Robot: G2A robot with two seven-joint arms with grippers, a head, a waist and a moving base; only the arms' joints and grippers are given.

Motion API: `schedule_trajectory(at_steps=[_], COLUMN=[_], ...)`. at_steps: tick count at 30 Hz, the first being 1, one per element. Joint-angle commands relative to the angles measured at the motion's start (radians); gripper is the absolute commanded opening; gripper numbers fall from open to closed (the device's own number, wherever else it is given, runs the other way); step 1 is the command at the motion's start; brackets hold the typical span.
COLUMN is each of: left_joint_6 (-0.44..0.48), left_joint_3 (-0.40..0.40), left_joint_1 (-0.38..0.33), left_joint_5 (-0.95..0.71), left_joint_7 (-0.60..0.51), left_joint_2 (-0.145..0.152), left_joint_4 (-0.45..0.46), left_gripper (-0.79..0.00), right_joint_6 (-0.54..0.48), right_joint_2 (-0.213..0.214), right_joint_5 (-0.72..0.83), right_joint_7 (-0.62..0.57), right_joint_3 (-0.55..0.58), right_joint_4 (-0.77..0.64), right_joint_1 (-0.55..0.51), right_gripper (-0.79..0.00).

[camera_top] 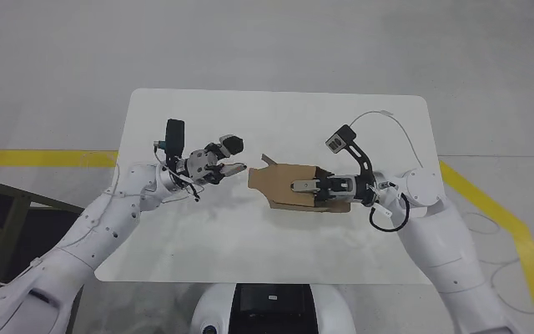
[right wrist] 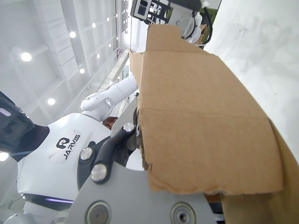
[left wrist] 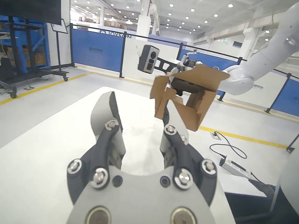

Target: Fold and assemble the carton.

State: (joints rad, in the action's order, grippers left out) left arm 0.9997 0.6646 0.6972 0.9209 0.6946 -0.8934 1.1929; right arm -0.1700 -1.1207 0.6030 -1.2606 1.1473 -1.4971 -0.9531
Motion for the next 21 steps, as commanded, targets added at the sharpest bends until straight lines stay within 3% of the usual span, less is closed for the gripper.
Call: schedule_trajectory(at_steps=[1,11,21], left_joint_6=[0.013,0.003,0.013], left_joint_3=[0.0,0.002,0.036], left_joint_1=[-0.005,-0.032,-0.025], left_joint_5=[-0.034,-0.166,-0.187], left_joint_7=[-0.043,-0.17,-0.237], left_joint_2=[-0.008,-0.054,-0.078], left_joint_4=[-0.009,-0.04,-0.051], left_gripper=[0.0,0.0,0.0], right_joint_6=[-0.001,0.0,-0.001], right_joint_2=[-0.001,-0.004,-0.006], right_joint_5=[-0.002,-0.007,-0.007], right_joint_7=[-0.005,-0.032,-0.038], right_joint_3=[-0.005,-0.035,-0.051], right_joint_4=[-0.002,-0.01,-0.013], right_joint_1=[0.002,0.013,0.021], right_gripper=[-0.785,-0.785,-0.785])
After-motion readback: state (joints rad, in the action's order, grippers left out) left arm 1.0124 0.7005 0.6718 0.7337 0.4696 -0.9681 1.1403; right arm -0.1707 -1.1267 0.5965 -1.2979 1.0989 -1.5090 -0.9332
